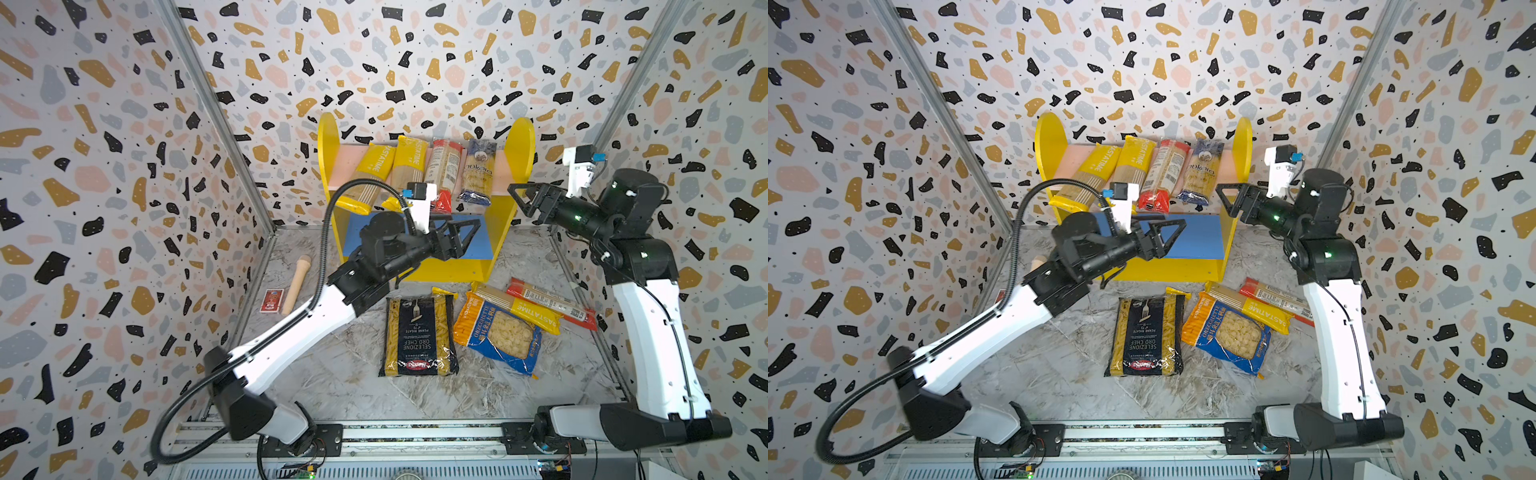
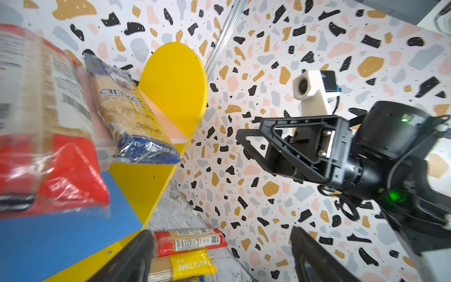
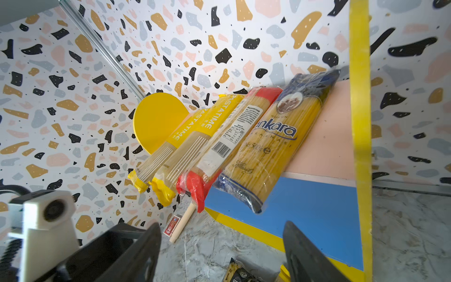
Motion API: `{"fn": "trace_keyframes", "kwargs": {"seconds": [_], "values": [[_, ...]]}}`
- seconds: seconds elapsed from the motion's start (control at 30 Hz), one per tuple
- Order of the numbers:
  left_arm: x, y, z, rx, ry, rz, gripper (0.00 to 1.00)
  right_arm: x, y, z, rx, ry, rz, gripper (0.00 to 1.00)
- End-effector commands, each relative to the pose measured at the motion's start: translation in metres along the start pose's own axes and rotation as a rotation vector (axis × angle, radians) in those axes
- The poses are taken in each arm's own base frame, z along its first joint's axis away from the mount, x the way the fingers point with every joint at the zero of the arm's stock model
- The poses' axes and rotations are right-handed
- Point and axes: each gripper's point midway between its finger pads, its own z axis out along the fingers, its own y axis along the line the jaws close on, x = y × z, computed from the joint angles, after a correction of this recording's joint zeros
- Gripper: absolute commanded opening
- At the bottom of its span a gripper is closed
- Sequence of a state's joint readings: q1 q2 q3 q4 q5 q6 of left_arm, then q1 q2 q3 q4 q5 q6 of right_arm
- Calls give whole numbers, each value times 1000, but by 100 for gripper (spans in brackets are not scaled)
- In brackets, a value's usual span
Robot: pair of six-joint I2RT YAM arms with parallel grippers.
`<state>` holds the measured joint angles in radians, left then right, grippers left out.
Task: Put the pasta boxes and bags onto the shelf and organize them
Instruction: 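Release the Ankara pack on the pink shelf and withdraw both grippers, then lower both grippers onto the dark blue Barilla penne bag on the table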
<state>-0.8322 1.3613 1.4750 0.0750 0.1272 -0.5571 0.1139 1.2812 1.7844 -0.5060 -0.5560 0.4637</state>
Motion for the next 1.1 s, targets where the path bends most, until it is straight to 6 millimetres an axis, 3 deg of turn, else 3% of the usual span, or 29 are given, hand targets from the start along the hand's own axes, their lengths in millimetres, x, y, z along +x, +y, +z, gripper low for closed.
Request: {"fn": "trace_keyframes", "kwargs": {"seconds": [0.0,0.1,0.23,0.37,0.47,0.6,0.9,1.07], "values": [[5,30,-48,-175,-32,40,94,32,-13,1,60,57,-3,78],[33,69,-96,-357,-9,18,98,78,-20,4,90,133,18,78],[94,115,-148,-531,73,-46,98,156,-20,9,98,261,55,78],[146,140,-173,-576,129,-137,98,231,-15,16,112,401,47,78],[170,155,-186,-624,156,-158,99,268,-20,18,113,468,70,79],[185,173,-200,-725,197,-138,100,299,-26,17,118,524,98,80],[216,178,-192,-687,273,-161,99,358,-35,13,135,641,154,80],[227,184,-197,-697,283,-164,99,374,-46,4,172,658,168,81]]}}
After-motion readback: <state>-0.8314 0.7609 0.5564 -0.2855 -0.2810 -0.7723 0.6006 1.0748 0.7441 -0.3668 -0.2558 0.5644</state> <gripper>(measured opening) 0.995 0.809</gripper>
